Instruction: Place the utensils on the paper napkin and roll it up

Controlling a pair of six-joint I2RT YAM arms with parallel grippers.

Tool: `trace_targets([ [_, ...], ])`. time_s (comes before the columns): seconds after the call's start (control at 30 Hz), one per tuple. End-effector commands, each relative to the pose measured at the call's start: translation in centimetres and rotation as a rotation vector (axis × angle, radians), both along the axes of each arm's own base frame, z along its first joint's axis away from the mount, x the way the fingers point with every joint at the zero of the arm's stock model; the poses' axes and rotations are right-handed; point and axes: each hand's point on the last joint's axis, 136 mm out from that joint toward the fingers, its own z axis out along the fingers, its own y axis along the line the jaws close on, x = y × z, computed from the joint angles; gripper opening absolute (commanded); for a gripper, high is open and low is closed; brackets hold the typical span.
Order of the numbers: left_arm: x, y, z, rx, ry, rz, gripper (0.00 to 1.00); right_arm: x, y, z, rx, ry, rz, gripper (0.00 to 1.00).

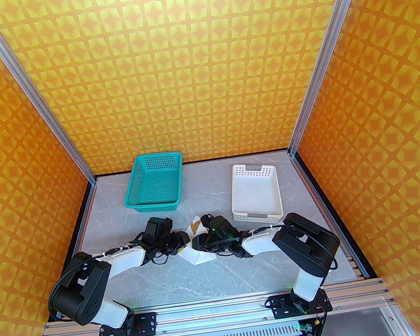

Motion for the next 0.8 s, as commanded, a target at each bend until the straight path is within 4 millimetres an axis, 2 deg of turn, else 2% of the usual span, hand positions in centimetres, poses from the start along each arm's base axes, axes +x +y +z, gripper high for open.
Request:
trace_targets([
  [0.0,0.0,-1.5,0.4,-0.027,-0.010,-0.039,0.40,-1.9,-1.6,-4.0,-0.106,0.091,0.010,0.41],
  [0.13,-0.2,-1.9,0.2,-0.024,-0.005,-0.055,0.36,-1.9,-1.5,-4.0,-0.103,0.090,0.011,0.40],
  [0.77,-1.0,-1.1,-2.0,0.050,0.034,-0.080,0.16,-1.8,-1.3,-4.0,-0.101,0.098,0.015,0.36],
])
